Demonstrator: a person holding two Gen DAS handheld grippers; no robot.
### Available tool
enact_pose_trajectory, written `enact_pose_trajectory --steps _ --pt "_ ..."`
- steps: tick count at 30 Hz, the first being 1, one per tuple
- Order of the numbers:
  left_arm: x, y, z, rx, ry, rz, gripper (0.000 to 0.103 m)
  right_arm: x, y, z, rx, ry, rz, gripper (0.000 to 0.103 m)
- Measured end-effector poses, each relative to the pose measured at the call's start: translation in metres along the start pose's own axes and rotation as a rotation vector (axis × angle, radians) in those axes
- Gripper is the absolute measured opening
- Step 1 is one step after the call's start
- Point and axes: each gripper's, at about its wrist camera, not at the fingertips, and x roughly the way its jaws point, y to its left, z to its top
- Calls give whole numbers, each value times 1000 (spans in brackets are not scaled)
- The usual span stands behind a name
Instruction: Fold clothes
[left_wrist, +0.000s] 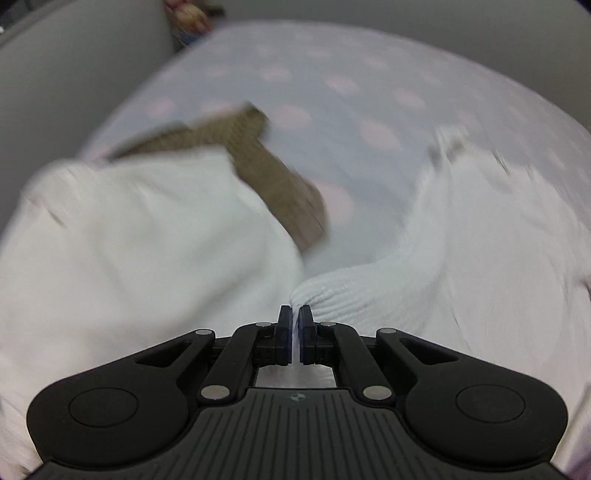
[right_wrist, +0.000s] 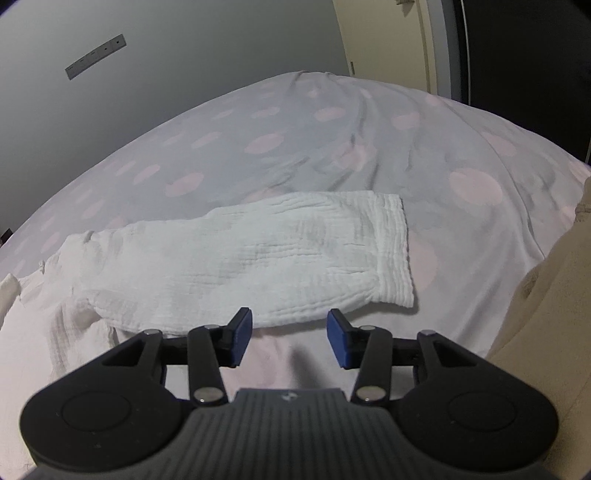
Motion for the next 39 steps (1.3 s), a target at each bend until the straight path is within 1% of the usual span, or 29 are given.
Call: enact_pose_trajectory --steps 2,5,7,10,12,14,15,16,18,22,23,26,29,33,35,36,39 --pt "-8 12 22 -21 -45 45 1 2 1 0 -7 2 2 48" --pt "-10 35 57 -53 -111 138 1 4 3 0 -19 8 0 48" --pt "-3 51 77 -84 -114 173 1 5 5 -1 -31 10 -4 48" --pt "28 64 92 -98 -63 203 2 11 11 -3 -59 21 -3 48" --pt "41 63 93 -90 -53 198 6 15 16 -5 -86 36 -2 48" --pt "45 62 88 -85 -70 177 16 16 21 -5 -112 57 8 49" --pt "44 62 86 -81 -77 165 18 16 23 -4 -122 73 21 49" --pt "42 63 83 -76 -84 154 21 15 26 -3 -133 88 34 48" --pt "28 62 72 -53 -100 131 22 11 30 -1 -148 131 74 48" --pt "-5 47 46 30 -98 28 39 -9 44 1 -230 246 179 48" --pt "-12 41 36 64 -89 3 41 -16 48 -1 -257 272 213 49" --pt "-28 19 7 180 -52 -65 42 -34 60 -12 -352 347 314 50" --pt "-40 -2 -24 275 -22 -137 44 -44 75 -30 -487 415 386 50" --pt "-54 -18 -61 334 29 -224 47 -45 92 -50 -625 469 423 51" --pt "-57 -22 -79 360 63 -253 52 -46 101 -60 -695 496 441 53" --pt "-56 -24 -88 370 87 -266 54 -46 106 -65 -729 510 450 56" --pt "-46 -28 -110 395 180 -296 56 -43 119 -73 -790 535 471 57"
